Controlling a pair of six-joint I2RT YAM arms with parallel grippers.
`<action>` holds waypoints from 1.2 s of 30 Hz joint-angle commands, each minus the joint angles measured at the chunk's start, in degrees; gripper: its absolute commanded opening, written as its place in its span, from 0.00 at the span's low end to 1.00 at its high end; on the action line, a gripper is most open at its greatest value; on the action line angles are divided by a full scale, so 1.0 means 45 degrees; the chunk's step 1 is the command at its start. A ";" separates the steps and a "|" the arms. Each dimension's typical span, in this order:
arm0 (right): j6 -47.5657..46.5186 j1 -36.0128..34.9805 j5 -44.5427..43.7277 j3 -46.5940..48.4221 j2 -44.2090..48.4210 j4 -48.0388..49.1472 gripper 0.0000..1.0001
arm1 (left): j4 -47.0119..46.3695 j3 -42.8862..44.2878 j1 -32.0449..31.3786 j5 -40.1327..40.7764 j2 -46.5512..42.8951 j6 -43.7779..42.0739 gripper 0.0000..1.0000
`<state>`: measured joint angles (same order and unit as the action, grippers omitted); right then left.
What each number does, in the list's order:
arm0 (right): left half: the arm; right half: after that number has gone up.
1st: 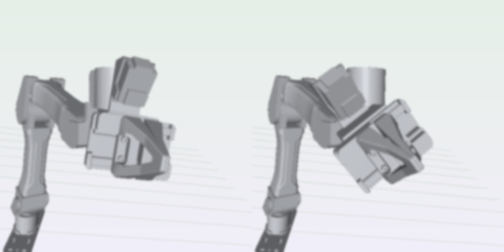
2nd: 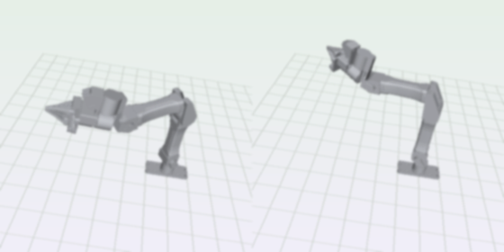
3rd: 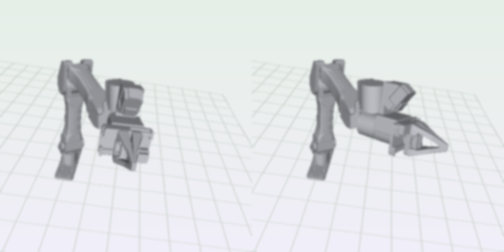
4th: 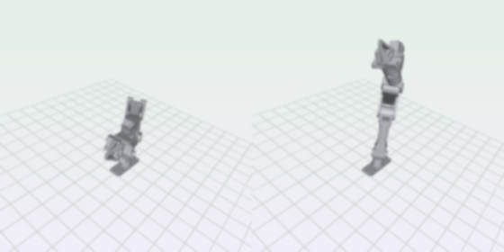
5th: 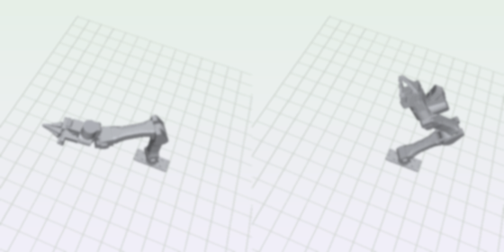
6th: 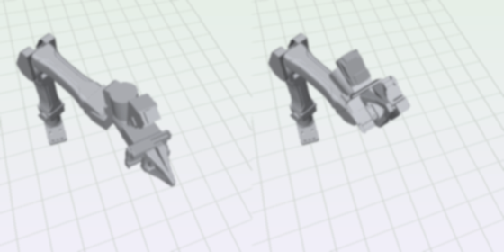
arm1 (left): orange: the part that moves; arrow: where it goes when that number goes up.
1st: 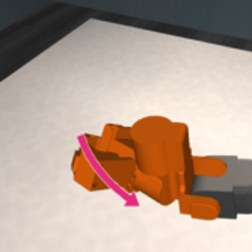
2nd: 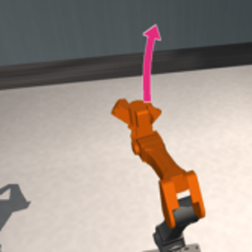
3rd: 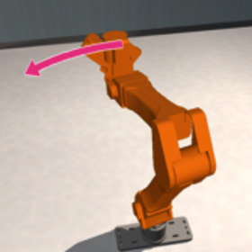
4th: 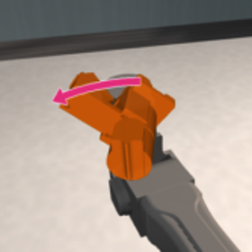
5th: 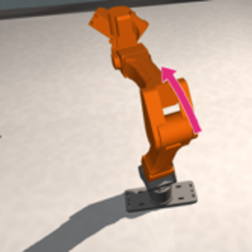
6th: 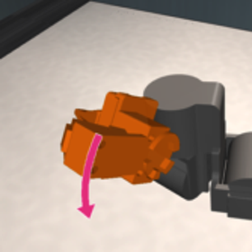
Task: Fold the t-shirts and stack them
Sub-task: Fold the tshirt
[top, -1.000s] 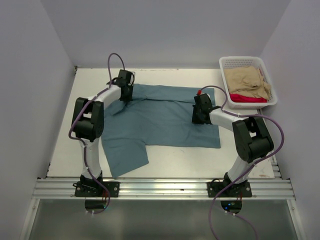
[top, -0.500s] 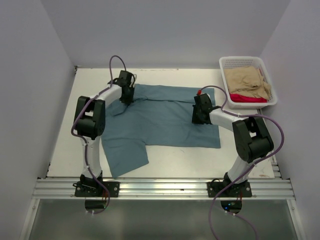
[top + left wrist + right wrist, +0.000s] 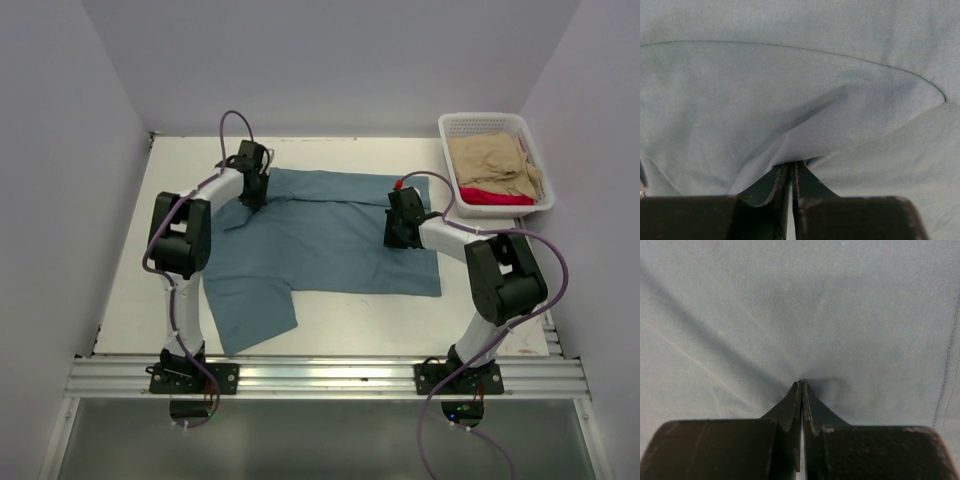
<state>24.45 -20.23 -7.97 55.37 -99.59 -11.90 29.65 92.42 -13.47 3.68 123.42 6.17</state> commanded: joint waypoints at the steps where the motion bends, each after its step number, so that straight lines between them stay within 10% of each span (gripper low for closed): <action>1: -0.0159 0.0042 -0.0534 -0.0548 -0.0330 -0.1984 0.00 | 0.0696 0.0126 0.0123 0.0256 -0.0492 -0.0356 0.11; 12: -0.0179 0.0042 -0.0495 -0.0528 -0.0349 -0.1965 0.00 | 0.1047 0.0048 0.0123 -0.0094 -0.0921 -0.0493 0.31; 36: -0.0198 0.0023 -0.0515 -0.0509 -0.0388 -0.1984 0.00 | 0.0970 -0.0069 0.0123 -0.1092 -0.0414 -0.0591 0.30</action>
<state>24.45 -20.23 -7.94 55.37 -99.57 -11.92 34.00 91.96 -13.47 -1.34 121.08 4.84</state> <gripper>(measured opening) 0.007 0.301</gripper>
